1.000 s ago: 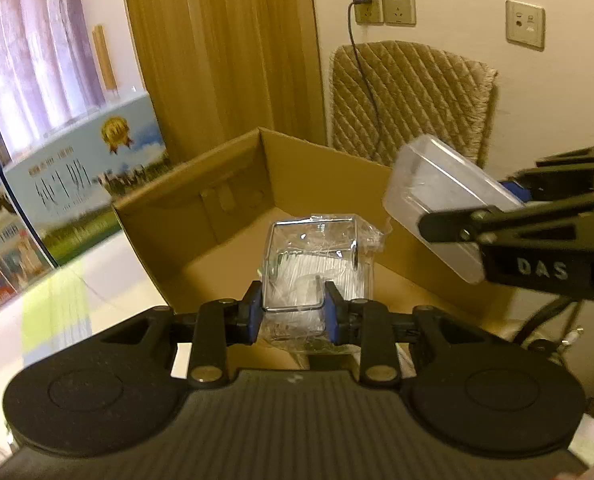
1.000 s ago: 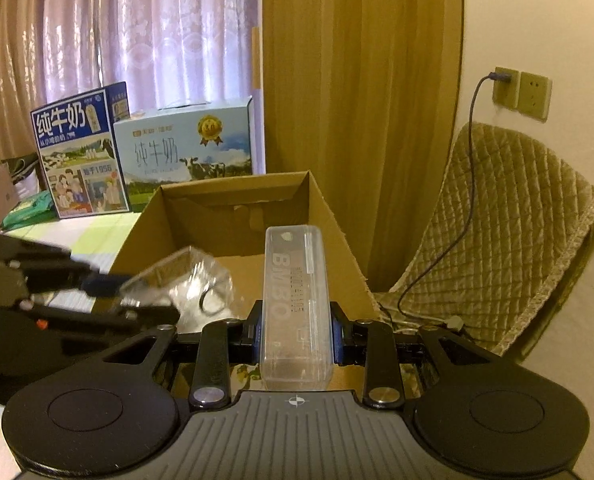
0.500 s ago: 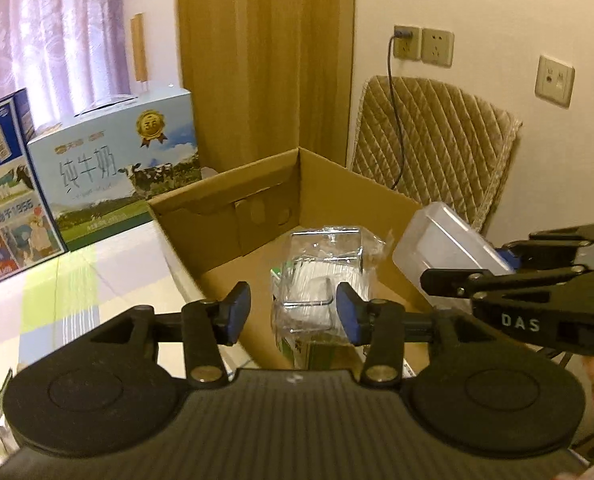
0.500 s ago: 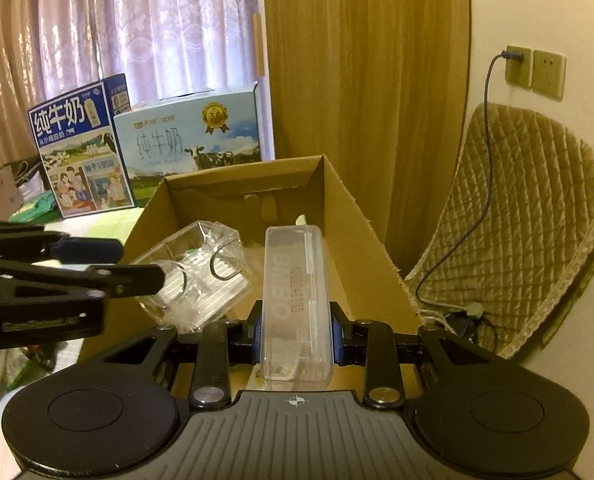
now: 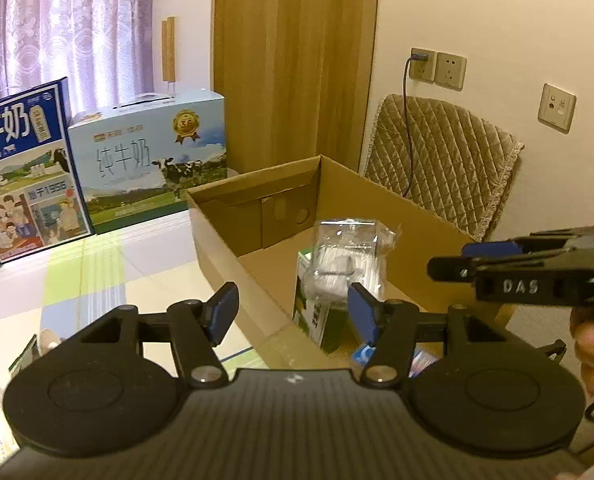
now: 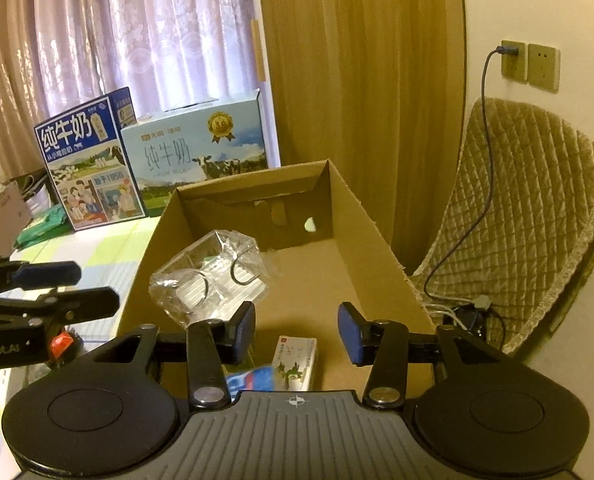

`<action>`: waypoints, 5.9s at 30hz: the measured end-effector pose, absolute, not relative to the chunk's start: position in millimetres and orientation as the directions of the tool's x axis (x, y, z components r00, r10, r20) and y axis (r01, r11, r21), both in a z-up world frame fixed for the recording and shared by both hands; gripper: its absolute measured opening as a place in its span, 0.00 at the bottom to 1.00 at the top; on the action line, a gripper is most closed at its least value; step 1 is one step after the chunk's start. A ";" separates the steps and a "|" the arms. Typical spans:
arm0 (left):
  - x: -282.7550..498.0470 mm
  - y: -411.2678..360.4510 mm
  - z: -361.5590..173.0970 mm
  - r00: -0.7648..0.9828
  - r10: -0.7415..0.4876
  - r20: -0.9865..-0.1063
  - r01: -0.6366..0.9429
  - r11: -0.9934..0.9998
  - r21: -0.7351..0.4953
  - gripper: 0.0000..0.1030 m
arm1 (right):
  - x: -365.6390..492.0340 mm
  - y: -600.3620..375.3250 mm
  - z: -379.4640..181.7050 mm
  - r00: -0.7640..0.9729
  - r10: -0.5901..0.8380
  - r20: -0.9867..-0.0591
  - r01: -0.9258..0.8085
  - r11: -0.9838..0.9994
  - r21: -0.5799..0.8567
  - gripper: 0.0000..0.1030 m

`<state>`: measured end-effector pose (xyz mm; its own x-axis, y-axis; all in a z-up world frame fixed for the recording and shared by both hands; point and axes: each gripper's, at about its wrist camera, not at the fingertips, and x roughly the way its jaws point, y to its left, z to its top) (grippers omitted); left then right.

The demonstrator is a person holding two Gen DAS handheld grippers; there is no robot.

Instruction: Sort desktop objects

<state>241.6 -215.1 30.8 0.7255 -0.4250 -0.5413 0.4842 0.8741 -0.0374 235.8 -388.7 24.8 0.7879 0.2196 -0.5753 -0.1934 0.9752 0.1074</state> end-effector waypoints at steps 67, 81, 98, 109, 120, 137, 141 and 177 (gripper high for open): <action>197.3 46.0 -52.0 0.688 -0.206 -0.696 0.266 0.964 -0.022 0.89 | 199.5 -157.9 -44.7 0.570 0.442 -0.693 -0.498 0.856 0.137 0.94; 239.2 31.6 -70.1 0.642 -0.232 -0.731 0.310 0.950 -0.029 0.71 | 218.2 -144.4 -47.7 0.556 0.434 -0.709 -0.510 0.852 0.122 0.94; 230.6 77.8 -55.7 0.674 -0.117 -0.730 0.175 0.985 0.003 0.65 | 215.3 -109.6 -58.7 0.535 0.442 -0.720 -0.600 0.799 0.044 0.94; 232.1 105.8 -57.1 0.665 -0.092 -0.741 0.098 0.995 -0.036 0.65 | 227.7 -38.7 -80.8 0.519 0.478 -0.709 -0.717 0.695 -0.055 0.76; 232.9 104.2 -59.3 0.650 -0.122 -0.750 0.107 0.992 -0.069 0.65 | 239.6 -12.1 -115.4 0.511 0.410 -0.756 -0.735 0.664 -0.136 0.56; 179.5 63.9 -65.1 0.593 -0.209 -0.778 0.238 0.968 -0.078 0.65 | 151.4 -95.0 -82.9 0.397 0.392 -0.830 -0.678 0.735 0.023 0.40; 158.4 57.0 -69.4 0.574 -0.222 -0.788 0.249 0.964 -0.091 0.65 | 126.2 -125.1 -79.9 0.408 0.360 -0.839 -0.616 0.786 0.038 0.41; 169.5 35.5 -88.7 0.535 -0.179 -0.826 0.288 0.957 -0.020 0.65 | 150.0 -111.9 -97.6 0.406 0.314 -0.858 -0.591 0.806 0.016 0.56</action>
